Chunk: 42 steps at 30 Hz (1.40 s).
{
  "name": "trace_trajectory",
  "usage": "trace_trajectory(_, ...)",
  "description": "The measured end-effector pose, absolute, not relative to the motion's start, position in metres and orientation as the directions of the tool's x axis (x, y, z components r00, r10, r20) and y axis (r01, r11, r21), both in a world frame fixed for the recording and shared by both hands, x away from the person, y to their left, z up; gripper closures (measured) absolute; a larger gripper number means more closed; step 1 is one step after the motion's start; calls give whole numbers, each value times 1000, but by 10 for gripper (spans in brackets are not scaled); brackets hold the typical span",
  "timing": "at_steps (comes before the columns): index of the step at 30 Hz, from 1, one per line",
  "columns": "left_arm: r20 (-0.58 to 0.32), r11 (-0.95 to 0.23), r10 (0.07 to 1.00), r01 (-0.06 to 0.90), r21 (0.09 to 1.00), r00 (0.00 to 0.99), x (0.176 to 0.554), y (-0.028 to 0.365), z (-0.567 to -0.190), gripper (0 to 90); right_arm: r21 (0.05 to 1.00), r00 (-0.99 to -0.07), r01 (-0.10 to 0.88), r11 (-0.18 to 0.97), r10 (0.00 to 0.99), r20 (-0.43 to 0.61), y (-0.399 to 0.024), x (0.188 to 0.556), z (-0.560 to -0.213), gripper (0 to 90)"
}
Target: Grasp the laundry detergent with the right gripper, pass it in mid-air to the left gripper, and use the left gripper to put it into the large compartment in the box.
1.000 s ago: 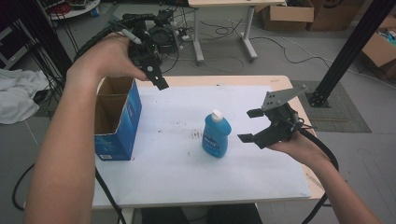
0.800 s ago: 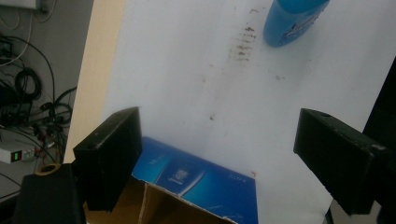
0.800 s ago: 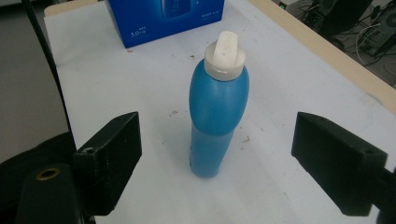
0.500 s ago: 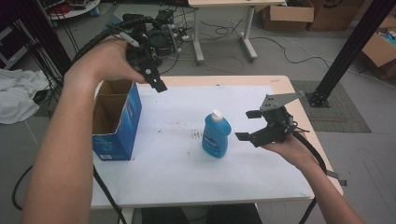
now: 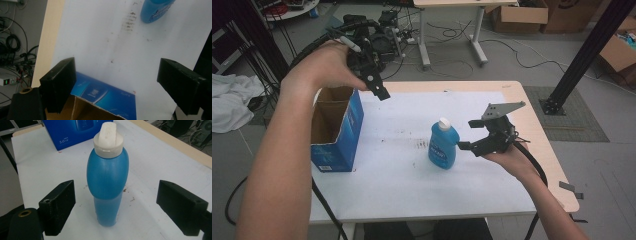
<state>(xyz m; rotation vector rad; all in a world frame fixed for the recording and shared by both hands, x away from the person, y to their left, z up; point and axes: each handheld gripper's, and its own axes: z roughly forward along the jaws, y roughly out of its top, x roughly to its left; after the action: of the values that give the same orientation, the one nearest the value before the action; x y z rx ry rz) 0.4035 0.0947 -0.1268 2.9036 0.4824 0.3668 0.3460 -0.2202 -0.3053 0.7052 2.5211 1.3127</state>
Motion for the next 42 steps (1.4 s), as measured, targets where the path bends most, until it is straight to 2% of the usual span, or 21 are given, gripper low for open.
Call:
trace_trajectory(25, 199, -932, 340, 300, 204, 919, 405, 97, -132, 165, 809, -881, 334, 484, 465, 86, -190, 365, -337, 152)
trace_trajectory(42, 198, -930, 345, 306, 205, 917, 404, 100, -134, 165, 801, -878, 342, 492, 472, 84, -174, 369, -348, 160)
